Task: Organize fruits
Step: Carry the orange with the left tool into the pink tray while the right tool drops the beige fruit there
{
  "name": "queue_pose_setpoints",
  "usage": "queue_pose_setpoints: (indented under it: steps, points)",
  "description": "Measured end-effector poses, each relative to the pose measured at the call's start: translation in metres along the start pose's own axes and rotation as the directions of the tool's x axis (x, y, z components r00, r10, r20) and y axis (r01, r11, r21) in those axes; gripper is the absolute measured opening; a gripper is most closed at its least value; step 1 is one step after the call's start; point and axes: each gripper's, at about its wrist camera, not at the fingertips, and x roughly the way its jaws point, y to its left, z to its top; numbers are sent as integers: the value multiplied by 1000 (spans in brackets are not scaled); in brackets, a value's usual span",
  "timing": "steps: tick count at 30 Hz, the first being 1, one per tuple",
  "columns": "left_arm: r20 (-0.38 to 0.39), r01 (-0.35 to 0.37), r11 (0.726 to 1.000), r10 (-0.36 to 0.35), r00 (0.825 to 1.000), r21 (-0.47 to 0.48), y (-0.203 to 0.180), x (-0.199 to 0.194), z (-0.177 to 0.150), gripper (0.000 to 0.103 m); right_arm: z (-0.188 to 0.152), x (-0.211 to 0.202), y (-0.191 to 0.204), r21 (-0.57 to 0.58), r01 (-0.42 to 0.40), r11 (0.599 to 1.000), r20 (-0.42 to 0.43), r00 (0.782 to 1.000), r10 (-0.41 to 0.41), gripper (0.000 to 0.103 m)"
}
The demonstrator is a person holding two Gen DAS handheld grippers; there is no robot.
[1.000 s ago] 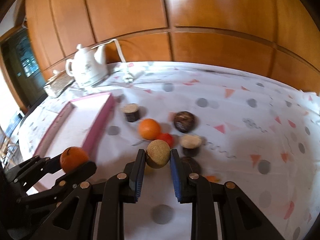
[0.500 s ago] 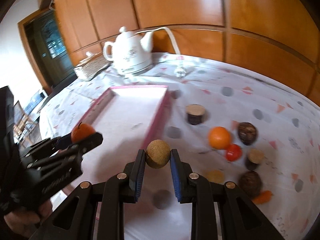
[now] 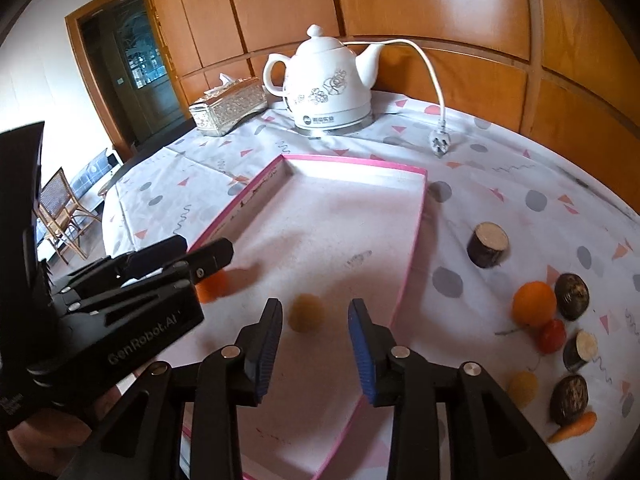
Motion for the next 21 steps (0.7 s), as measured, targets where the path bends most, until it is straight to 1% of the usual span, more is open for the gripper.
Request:
queue_pose_setpoints:
  steps: [4, 8, 14, 21]
  points:
    - [6, 20, 1000, -20, 1000, 11, -8, -5, -2, 48, -10, -13, -8, 35, 40, 999, 25, 999, -40, 35]
    - [8, 51, 997, -52, 999, 52, -23, -12, -6, 48, -19, -27, -21, 75, 87, 993, 46, 995, -90, 34]
    - [0, 90, 990, -91, 996, 112, -46, -18, -14, 48, -29, -43, -46, 161, 126, 979, 56, 989, -137, 34]
    - [-32, 140, 976, -136, 990, 167, -70, -20, -24, 48, -50, -59, -76, 243, 176, 954, 45, 980, -192, 34]
